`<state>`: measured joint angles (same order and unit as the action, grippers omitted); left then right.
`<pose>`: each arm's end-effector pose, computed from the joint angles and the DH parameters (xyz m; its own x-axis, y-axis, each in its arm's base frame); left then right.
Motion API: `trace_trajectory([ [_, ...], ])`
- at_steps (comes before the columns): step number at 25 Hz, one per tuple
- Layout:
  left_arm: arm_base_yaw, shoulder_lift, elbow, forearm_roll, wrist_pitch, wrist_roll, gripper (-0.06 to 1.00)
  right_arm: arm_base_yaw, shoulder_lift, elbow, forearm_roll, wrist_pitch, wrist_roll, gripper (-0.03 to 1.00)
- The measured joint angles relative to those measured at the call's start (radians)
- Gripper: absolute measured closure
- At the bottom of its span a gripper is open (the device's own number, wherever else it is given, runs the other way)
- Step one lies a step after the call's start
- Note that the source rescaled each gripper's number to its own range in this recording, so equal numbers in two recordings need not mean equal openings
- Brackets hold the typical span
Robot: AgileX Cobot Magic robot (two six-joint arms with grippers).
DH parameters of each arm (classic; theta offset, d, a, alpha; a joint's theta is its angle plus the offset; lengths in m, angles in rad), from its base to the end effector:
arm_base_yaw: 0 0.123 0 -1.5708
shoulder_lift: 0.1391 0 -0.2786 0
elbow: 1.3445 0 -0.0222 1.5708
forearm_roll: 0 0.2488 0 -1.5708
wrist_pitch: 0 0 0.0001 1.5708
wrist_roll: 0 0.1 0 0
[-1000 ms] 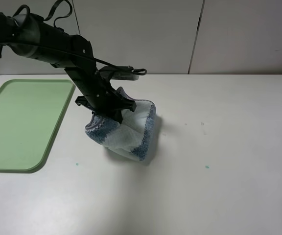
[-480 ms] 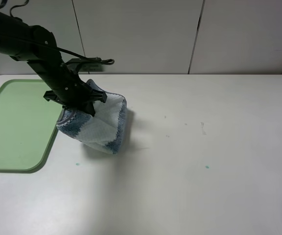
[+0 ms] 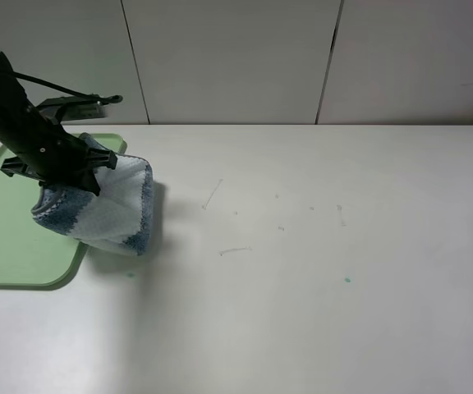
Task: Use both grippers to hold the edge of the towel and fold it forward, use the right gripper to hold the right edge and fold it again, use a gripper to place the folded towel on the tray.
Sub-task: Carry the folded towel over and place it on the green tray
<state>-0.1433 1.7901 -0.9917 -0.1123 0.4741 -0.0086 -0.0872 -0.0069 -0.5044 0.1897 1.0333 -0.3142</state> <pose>0.3342 -0.0534 0.1458 -0.9283 0.0246 -0.3710 0.0615 0.9942 -0.0881 0.0080 0.0156 0.2773 -0.3897 -0.1784 -0.9035 -0.1480 0.9804 -0.1298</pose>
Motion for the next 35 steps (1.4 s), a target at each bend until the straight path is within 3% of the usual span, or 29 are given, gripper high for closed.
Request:
trace_trajectory([
  [12, 0.147, -0.004, 0.002, 0.16, 0.0, -0.121, 0.73, 0.0, 0.0, 0.0, 0.0, 0.0, 0.0, -0.03],
  [27, 0.259, -0.004, 0.049, 0.258, -0.088, -0.179, 0.73, 0.0, 0.0, 0.0, 0.0, 0.0, 0.0, -0.03],
  [35, 0.262, -0.004, 0.082, 0.262, -0.148, -0.181, 0.73, 0.0, 0.0, 0.0, 0.0, 0.0, 0.0, -0.03],
])
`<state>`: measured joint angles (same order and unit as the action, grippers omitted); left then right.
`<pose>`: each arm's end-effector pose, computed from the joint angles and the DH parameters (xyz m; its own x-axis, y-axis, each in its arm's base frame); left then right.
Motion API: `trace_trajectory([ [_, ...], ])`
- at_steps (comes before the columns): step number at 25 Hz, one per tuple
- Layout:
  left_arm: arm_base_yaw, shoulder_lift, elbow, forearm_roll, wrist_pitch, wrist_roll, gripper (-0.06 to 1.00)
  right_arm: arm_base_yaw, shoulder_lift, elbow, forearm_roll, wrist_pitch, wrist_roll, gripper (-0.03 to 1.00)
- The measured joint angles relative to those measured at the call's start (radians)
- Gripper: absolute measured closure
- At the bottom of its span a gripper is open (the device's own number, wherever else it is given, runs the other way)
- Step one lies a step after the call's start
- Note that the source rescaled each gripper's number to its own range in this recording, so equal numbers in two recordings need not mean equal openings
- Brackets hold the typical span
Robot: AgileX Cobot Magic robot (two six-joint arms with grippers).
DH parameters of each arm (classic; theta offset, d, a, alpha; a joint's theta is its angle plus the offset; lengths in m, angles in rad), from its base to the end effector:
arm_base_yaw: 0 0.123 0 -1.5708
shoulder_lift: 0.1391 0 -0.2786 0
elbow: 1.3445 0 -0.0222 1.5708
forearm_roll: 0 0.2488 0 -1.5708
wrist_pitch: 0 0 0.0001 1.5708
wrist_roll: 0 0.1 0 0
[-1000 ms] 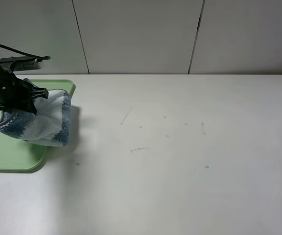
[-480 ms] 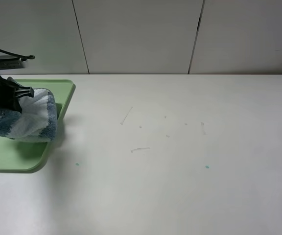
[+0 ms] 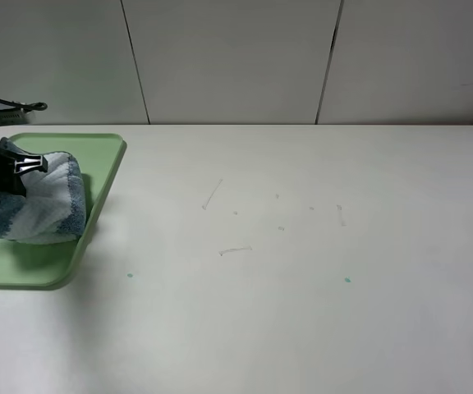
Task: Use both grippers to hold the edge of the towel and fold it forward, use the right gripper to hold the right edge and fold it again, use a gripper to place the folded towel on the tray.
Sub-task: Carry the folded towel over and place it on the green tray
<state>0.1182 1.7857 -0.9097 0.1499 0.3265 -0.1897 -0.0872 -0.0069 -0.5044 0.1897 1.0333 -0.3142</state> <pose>0.3289 0.0439 0.1338 -0.8827 -0.1527 -0.4445 -0.1811 0.9832 0.0218 0.0080 0.0156 0.2773 -0.3897 -0.1784 -0.9035 -0.1480 0.9804 -0.1298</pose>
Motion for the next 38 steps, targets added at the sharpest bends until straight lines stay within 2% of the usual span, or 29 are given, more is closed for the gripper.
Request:
trace_trajectory([
  [8, 0.0, 0.0, 0.0, 0.002, 0.0, 0.0, 0.72, 0.0, 0.0, 0.0, 0.0, 0.0, 0.0, -0.03],
  [10, 0.0, 0.0, 0.0, 0.026, 0.0, 0.01, 0.59, 0.0, 0.0, 0.0, 0.0, 0.0, 0.0, -0.03],
  [13, 0.0, 0.0, 0.0, 0.076, 0.004, 0.048, 0.2, 0.0, 0.0, 0.0, 0.0, 0.0, 0.0, -0.03],
  [14, 0.0, 0.0, 0.0, 0.084, 0.007, 0.048, 0.1, 0.0, 0.0, 0.0, 0.0, 0.0, 0.0, -0.03],
  [17, 0.0, 0.0, 0.0, 0.088, 0.008, 0.047, -0.01, 0.0, 0.0, 0.0, 0.0, 0.0, 0.0, -0.03],
  [26, 0.0, -0.001, 0.0, 0.09, 0.009, 0.045, -0.05, 0.0, 0.0, 0.0, 0.0, 0.0, 0.0, -0.03],
  [38, 0.0, -0.136, 0.0, 0.09, 0.089, 0.029, -0.05, 0.0, 0.0, 0.0, 0.0, 0.0, 0.0, -0.03],
])
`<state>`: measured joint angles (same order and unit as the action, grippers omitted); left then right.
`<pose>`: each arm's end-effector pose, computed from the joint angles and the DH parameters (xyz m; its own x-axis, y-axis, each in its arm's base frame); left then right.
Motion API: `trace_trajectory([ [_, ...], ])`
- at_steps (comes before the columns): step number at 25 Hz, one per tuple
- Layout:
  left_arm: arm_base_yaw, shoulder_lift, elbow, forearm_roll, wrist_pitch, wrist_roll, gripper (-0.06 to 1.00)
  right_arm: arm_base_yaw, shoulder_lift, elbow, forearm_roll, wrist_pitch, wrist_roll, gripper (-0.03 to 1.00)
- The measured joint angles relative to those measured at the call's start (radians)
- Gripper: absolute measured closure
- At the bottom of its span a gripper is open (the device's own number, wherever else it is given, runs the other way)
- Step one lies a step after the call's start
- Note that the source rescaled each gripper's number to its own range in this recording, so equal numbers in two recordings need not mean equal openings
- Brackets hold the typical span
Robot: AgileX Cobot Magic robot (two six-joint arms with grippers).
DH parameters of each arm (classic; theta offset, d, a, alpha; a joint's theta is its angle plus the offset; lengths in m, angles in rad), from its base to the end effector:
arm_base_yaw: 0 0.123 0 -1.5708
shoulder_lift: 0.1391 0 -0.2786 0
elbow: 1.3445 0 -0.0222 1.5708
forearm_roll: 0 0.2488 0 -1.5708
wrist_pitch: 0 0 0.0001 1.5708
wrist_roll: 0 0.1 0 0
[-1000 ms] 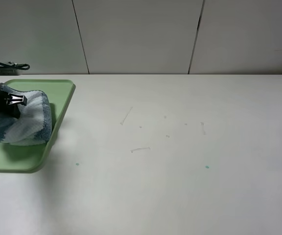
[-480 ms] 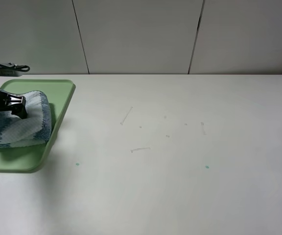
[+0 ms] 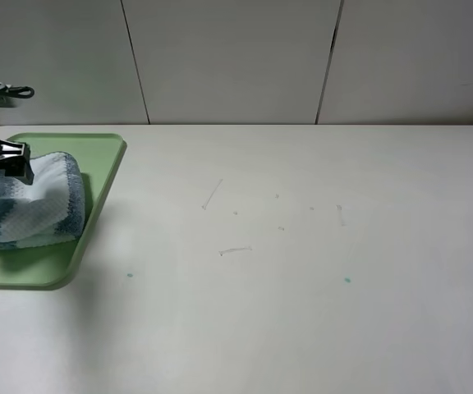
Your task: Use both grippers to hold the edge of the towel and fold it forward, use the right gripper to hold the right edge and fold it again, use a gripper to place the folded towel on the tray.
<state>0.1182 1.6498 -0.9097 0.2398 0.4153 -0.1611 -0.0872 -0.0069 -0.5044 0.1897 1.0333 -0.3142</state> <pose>0.3168 0.0473 0.1747 -0.8733 -0.0446 -0.4852 -0.1128 0.9873 0.1123 0.0080 0.0156 0.2773 -0.3897 -0.1784 -0.9035 -0.1480 0.9804 -0.1298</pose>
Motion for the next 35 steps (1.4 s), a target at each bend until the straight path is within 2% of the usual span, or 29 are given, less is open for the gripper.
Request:
trace_trajectory([
  [12, 0.0, -0.19, 0.0, 0.0, 0.183, -0.002, -0.05, 0.0, 0.0, 0.0, 0.0, 0.0, 0.0, -0.03],
  [16, -0.003, -0.269, 0.001, -0.026, 0.255, -0.002, -0.05, 0.0, 0.0, 0.0, 0.0, 0.0, 0.0, -0.03],
  [27, -0.095, -0.533, 0.001, -0.068, 0.47, 0.013, -0.05, 0.0, 0.0, 0.0, 0.0, 0.0, 0.0, -0.03],
  [35, -0.108, -0.718, 0.001, -0.076, 0.661, 0.015, -0.05, 0.0, 0.0, 0.0, 0.0, 0.0, 0.0, -0.03],
])
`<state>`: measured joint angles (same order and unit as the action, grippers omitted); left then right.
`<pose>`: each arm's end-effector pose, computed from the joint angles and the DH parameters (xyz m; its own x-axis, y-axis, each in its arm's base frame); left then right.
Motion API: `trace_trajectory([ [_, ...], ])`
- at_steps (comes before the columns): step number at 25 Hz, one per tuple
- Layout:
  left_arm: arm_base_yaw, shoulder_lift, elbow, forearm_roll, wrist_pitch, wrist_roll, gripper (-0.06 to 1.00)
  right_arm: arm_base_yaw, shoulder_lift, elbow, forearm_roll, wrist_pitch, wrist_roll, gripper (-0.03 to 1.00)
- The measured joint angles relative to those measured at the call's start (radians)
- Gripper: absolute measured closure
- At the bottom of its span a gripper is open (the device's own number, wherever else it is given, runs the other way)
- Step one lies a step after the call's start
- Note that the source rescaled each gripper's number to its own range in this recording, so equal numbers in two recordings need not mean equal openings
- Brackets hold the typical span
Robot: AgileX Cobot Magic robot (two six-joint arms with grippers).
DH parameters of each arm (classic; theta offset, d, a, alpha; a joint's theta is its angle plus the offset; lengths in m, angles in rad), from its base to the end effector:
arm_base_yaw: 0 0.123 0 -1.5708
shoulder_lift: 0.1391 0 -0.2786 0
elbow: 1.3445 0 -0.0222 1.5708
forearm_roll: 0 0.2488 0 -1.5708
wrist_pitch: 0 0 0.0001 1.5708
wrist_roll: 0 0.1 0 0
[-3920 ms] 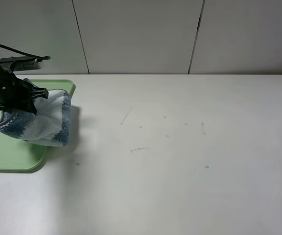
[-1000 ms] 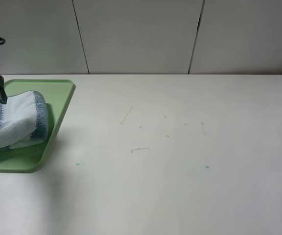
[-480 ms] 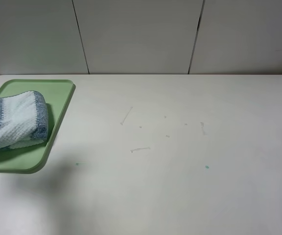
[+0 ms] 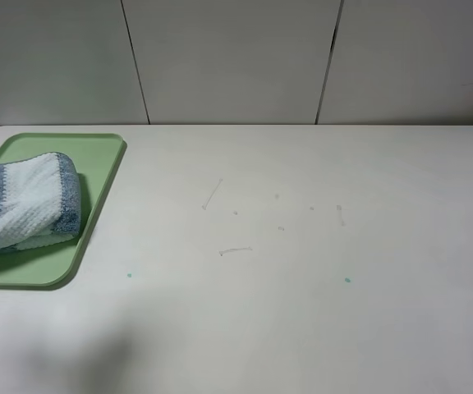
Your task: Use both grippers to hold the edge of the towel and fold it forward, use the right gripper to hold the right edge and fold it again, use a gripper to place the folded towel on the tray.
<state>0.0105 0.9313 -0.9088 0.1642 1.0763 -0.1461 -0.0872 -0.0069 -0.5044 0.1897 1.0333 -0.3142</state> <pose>0.1659 0.0161 0.3220 -0.8368 -0.0757 -0.5423 -0.1443 0.9859 0.0851 0.0080 0.0156 0.2773 -0.3897 -0.1784 -0.9035 -0.1480 0.9804 -0.1298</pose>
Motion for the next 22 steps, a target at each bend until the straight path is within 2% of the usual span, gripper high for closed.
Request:
trace_trajectory([
  [5, 0.0, -0.146, 0.0, -0.002, 0.106, 0.0, -0.05, 0.0, 0.0, 0.0, 0.0, 0.0, 0.0, -0.03],
  [12, 0.0, -0.355, 0.023, -0.002, 0.11, 0.001, -0.05, 0.0, 0.0, 0.0, 0.0, 0.0, 0.0, -0.03],
  [18, 0.0, -0.547, 0.174, -0.005, 0.11, 0.006, -0.05, 0.0, 0.0, 0.0, 0.0, 0.0, 0.0, -0.03],
  [22, 0.0, -0.682, 0.288, -0.035, 0.102, 0.023, -0.05, 0.0, 0.0, 0.0, 0.0, 0.0, 0.0, -0.03],
])
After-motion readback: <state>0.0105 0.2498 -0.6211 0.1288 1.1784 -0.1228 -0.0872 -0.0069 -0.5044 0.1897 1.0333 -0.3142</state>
